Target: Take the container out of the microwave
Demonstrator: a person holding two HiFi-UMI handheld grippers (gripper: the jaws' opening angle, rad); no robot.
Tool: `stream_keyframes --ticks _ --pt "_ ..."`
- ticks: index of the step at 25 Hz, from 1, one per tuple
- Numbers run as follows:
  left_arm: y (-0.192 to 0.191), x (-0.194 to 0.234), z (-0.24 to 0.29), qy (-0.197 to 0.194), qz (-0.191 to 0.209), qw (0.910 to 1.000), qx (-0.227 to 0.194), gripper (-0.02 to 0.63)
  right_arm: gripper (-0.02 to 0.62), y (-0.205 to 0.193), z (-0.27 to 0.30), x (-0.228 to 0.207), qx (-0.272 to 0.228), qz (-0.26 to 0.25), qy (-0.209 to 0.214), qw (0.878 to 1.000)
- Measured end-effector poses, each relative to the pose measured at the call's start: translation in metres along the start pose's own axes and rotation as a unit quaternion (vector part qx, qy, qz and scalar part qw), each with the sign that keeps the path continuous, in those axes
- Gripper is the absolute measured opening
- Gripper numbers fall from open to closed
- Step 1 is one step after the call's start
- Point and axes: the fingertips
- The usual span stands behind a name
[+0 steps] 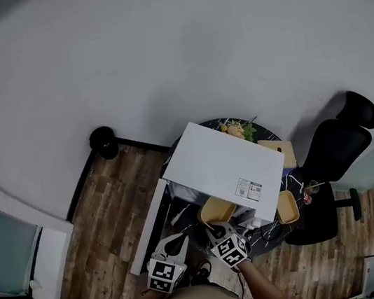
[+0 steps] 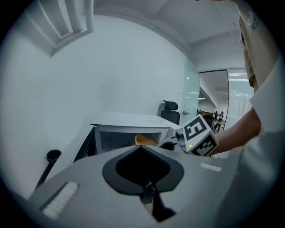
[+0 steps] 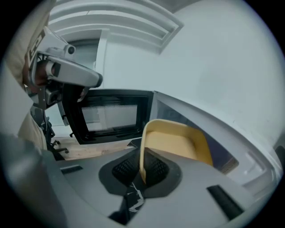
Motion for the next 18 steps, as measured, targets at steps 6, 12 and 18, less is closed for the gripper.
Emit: stream_keyframes --ticks 6,12,18 --pt "0.007 0.001 0.003 -0.007 -0.005 1.0000 -0.002 0.008 0.020 0.007 -0.026 0.028 -0.011 0.001 0.040 0.999" --pt "0.014 0.009 0.001 0.001 -0.003 1.0000 -0.009 0.008 0.020 0.016 -0.055 0.048 -0.022 -0.011 0.062 0.998" --pt "0.017 0.016 -0.005 0.008 -0.003 0.9999 -0.011 0.008 0.020 0.024 -0.075 0.069 -0.025 -0.032 0.086 0.995"
Point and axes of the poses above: the fingertips, and each gripper's own axes: z forward along the fingers, x to its left, y out of its top, and after that the axes turned 6 degrees about x, right-handed
